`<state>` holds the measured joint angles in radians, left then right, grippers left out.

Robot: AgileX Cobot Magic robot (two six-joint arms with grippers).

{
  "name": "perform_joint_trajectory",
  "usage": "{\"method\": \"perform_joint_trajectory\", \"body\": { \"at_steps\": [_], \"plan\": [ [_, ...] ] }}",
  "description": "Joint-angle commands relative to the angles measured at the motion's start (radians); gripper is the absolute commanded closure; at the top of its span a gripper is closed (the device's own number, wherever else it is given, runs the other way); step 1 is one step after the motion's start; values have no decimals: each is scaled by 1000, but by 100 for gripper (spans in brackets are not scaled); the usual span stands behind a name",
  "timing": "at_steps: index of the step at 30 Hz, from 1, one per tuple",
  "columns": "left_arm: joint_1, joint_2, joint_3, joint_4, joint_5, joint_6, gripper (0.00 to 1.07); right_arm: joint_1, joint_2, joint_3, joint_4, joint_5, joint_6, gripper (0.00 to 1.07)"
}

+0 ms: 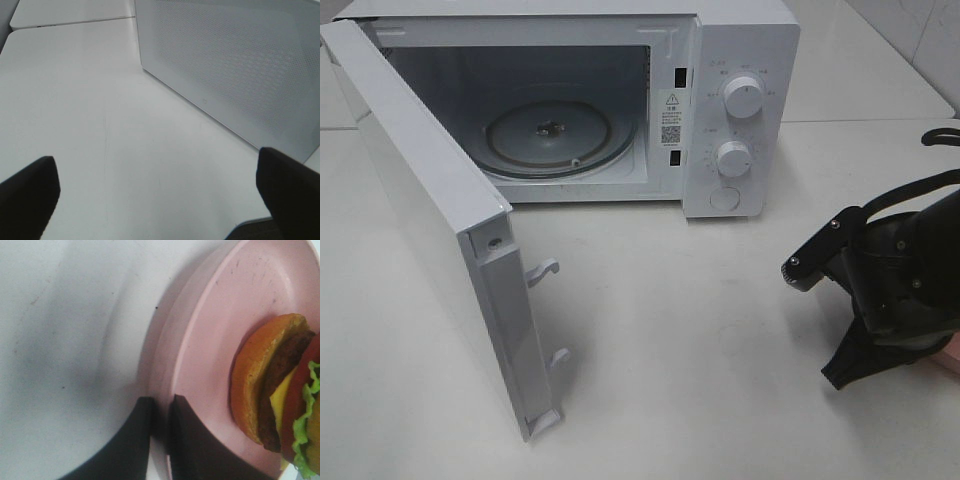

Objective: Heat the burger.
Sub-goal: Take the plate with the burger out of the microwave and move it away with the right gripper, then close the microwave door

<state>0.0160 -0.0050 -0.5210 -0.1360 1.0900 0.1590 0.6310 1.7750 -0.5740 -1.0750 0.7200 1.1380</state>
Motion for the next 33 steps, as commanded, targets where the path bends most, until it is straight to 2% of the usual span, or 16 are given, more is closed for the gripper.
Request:
{"method": "perform_joint_trajectory", "body": {
  "at_steps": [1,8,14,16,17,19,22,23,24,25,27,30,32,33],
  "plan": [
    [4,-6,1,-7,-12,-6,7,-2,20,-6,14,59,60,107],
    [4,-6,1,-7,-12,-6,7,-14,20,-6,23,59,122,105],
    [4,-6,1,-7,-12,-6,7,-14,20,-6,58,58,133,93],
    [4,-6,1,-7,-12,-6,7,-14,15,-6,78,50,119,80],
    [4,-6,1,-7,-12,-6,7,-14,15,-6,78,50,119,80],
    [4,-6,1,-7,-12,-6,7,-14,-10,-6,100,52,65,60],
    [4,-6,1,-7,-12,-6,7,-14,-18,-6,103,52,56,57],
    [4,-6,1,-7,-12,-6,7,-13,-43,-6,121,60,38,50],
    [4,-6,1,-7,-12,-6,7,-13,-60,-6,135,59,20,48],
    [4,-6,1,-7,-12,-6,7,-13,-60,-6,135,59,20,48],
    [4,-6,1,-7,-12,-6,7,-12,-146,-17,222,59,-79,44],
    [4,-6,1,-7,-12,-6,7,-12,-166,-22,246,59,-116,43],
    [4,-6,1,-7,-12,-6,7,-12,-264,-55,378,59,-299,43],
    [4,-6,1,-7,-12,-6,7,-12,-264,-55,378,59,-299,43]
  ]
}}
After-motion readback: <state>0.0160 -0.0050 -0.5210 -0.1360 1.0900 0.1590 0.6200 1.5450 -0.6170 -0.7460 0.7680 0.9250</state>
